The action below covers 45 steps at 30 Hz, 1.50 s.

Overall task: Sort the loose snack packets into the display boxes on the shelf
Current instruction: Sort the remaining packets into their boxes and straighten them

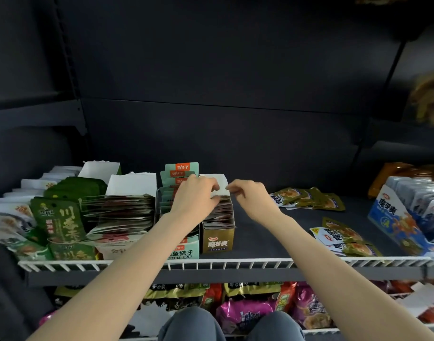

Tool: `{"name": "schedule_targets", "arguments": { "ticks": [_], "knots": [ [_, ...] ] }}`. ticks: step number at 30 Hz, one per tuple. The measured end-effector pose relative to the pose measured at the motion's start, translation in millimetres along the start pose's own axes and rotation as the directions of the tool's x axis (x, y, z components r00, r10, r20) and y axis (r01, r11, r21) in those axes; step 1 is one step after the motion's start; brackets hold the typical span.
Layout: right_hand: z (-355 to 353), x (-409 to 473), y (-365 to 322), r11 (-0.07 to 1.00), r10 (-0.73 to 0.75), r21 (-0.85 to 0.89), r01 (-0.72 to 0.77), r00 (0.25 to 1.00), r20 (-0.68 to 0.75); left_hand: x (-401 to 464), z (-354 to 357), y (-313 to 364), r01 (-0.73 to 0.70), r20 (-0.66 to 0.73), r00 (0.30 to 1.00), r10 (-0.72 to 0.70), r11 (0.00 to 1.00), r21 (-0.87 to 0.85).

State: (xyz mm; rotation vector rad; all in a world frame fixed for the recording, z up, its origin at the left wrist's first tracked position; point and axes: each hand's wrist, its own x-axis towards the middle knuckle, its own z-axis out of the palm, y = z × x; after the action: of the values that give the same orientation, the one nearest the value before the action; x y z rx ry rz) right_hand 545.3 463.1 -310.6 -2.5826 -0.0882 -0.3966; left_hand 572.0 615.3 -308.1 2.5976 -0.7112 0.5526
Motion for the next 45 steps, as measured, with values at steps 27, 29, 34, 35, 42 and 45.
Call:
{"name": "schedule_targets", "arguments": {
  "ticks": [27,29,34,35,42,45],
  "knots": [
    [-5.7,69.9,257.5,0.811,0.433,-0.451,-0.372,0.901,0.035,150.8,223.9,117.5,0.798,0.599,0.600,-0.530,0.336,-0.501],
    [-8.5,69.6,254.4,0.800,0.413,-0.492,-0.345,0.910,0.033,151.5,225.7,115.2,0.827,0.580,0.551,-0.600,0.302,-0.474],
    [-17.1,51.5,238.3,0.860,0.414,-0.362,-0.361,0.907,0.080,139.0,198.9,122.7,0.710,0.404,0.704,-0.584,0.556,-0.432],
    [-18.7,45.5,231.6,0.879,0.410,-0.297,-0.373,0.909,0.072,133.5,187.0,125.7,0.635,0.350,0.773,-0.529,0.646,-0.425],
    [-48.4,10.6,158.7,0.978,0.202,-0.016,-0.206,0.971,-0.124,77.3,88.3,114.6,0.108,0.005,0.994,-0.112,0.948,-0.299],
    [-56.8,-2.0,116.7,0.986,0.152,0.096,-0.135,0.969,-0.194,55.4,46.7,98.8,-0.056,-0.113,0.993,0.024,0.957,-0.283]
  ]
}}
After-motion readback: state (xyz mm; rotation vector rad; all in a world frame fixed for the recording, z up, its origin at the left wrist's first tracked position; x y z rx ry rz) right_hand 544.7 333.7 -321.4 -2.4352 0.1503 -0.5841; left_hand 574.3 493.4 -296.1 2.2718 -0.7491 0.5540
